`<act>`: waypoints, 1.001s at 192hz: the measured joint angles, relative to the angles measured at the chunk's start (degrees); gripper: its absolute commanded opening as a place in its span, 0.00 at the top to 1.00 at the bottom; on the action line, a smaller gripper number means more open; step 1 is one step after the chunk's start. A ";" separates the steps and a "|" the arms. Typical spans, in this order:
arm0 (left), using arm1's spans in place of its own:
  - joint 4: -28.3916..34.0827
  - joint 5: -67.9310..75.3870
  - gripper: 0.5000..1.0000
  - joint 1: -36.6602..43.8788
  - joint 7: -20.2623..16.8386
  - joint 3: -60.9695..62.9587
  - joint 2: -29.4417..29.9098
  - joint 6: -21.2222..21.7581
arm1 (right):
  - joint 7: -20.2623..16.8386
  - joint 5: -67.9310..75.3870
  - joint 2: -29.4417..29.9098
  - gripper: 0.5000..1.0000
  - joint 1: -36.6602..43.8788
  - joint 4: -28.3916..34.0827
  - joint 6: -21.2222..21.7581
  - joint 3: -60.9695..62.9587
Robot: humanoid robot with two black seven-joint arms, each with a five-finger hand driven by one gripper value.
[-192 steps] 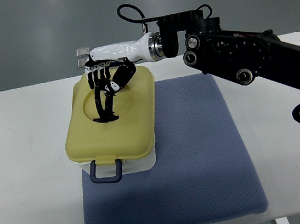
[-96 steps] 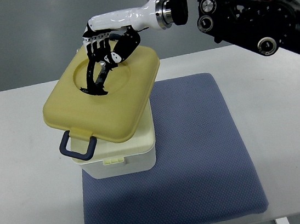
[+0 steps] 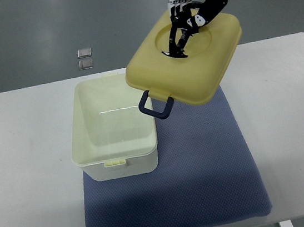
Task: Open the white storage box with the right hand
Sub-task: 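Move the lid beside the box and lower it onto the cushion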
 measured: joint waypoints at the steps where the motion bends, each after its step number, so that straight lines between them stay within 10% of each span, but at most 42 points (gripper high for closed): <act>1: -0.01 0.00 0.00 0.00 0.00 0.00 0.00 0.00 | 0.00 -0.03 -0.20 1.00 -0.11 0.00 0.00 -0.03; 75: -0.19 0.07 0.00 0.00 0.02 0.05 0.00 0.00 | 2.58 -3.31 -7.65 1.00 -8.23 -1.18 -2.77 -7.16; 192: -0.15 0.07 0.00 0.00 0.02 -0.01 0.00 0.00 | 2.78 -6.39 3.74 1.00 -16.24 -2.58 -12.76 -7.99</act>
